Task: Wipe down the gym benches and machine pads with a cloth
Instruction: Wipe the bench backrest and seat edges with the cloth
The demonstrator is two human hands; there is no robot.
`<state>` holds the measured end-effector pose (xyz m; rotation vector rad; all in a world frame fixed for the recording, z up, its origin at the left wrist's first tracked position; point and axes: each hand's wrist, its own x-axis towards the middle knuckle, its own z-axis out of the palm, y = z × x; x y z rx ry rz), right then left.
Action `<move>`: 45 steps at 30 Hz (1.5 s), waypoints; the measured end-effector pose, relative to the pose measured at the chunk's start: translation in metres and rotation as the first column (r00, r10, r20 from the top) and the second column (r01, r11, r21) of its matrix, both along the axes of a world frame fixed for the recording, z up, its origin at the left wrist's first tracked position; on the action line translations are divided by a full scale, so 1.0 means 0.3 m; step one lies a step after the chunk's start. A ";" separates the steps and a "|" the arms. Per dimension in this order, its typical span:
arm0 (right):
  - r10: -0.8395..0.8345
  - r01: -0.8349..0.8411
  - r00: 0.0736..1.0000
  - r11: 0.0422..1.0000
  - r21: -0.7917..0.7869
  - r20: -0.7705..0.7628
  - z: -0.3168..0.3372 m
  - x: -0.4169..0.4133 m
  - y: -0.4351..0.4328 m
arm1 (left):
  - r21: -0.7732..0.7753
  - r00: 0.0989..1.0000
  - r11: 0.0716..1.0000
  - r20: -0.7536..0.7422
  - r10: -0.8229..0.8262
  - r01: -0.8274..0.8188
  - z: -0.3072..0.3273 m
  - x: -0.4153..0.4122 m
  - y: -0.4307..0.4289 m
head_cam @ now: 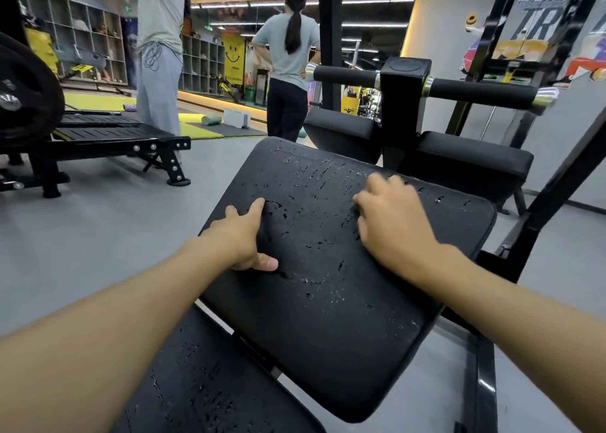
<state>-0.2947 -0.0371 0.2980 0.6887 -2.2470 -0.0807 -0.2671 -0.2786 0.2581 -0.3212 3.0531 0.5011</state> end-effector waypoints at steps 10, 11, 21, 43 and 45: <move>-0.012 0.012 1.000 1.000 -0.014 -0.013 0.020 -0.041 -0.015 | -0.014 1.000 1.000 -0.002 -0.018 0.018 0.003 0.004 -0.006; 0.048 -0.048 0.999 0.998 0.037 0.022 -0.017 -0.004 -0.043 | -0.015 1.000 1.000 -0.001 -0.020 0.020 0.005 0.004 -0.004; -0.002 0.002 1.000 1.000 0.002 0.012 0.031 -0.062 -0.073 | 0.072 0.998 0.996 0.000 -0.058 0.058 0.053 -0.008 -0.038; 0.112 -0.119 0.993 0.978 0.174 0.045 -0.003 -0.084 -0.220 | 0.388 1.000 0.922 -0.011 0.028 -0.021 -0.064 -0.072 -0.173; 0.247 -0.268 0.963 0.897 0.352 0.104 -0.051 -0.051 -0.226 | 0.444 0.997 0.896 -0.077 0.029 0.009 -0.110 -0.043 -0.175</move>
